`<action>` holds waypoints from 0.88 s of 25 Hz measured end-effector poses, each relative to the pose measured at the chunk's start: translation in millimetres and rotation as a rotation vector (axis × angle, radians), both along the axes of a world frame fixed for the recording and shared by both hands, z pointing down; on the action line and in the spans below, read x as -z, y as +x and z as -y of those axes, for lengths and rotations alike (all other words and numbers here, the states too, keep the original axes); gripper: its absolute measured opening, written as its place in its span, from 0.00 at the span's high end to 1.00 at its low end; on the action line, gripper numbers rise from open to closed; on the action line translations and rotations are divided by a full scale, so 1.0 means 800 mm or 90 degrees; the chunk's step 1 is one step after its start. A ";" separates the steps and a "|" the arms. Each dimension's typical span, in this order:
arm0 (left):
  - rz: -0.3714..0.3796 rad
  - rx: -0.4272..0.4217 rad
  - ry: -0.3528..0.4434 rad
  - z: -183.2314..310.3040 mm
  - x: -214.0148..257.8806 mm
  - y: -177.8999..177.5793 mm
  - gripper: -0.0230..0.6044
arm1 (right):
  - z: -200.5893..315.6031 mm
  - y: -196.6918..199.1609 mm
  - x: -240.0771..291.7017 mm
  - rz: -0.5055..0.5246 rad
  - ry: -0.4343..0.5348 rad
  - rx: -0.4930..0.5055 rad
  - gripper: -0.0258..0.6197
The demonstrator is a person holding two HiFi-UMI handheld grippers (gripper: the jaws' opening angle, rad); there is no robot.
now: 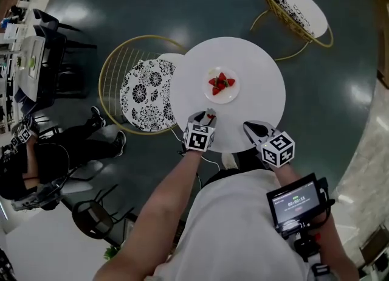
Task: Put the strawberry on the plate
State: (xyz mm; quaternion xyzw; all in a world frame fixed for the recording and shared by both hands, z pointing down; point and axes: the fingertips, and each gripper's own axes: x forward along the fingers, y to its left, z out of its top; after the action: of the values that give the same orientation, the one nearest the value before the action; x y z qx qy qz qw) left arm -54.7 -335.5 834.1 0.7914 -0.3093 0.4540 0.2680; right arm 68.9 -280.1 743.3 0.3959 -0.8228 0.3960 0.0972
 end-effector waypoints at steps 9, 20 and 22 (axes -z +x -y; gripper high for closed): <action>-0.015 0.022 -0.013 -0.002 0.004 0.003 0.73 | 0.004 0.000 0.003 0.000 0.003 -0.001 0.95; -0.044 0.017 -0.002 0.005 0.021 0.018 0.73 | 0.010 0.001 0.007 -0.001 0.005 -0.003 0.95; -0.049 0.010 0.001 0.007 0.024 0.025 0.73 | 0.012 0.002 0.009 -0.001 0.008 -0.004 0.95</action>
State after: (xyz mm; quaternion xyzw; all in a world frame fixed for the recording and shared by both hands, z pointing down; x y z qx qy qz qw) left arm -34.8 -340.8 814.6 0.8062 -0.3054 0.4207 0.2824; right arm 70.4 -290.0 735.8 0.3995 -0.8238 0.3911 0.0939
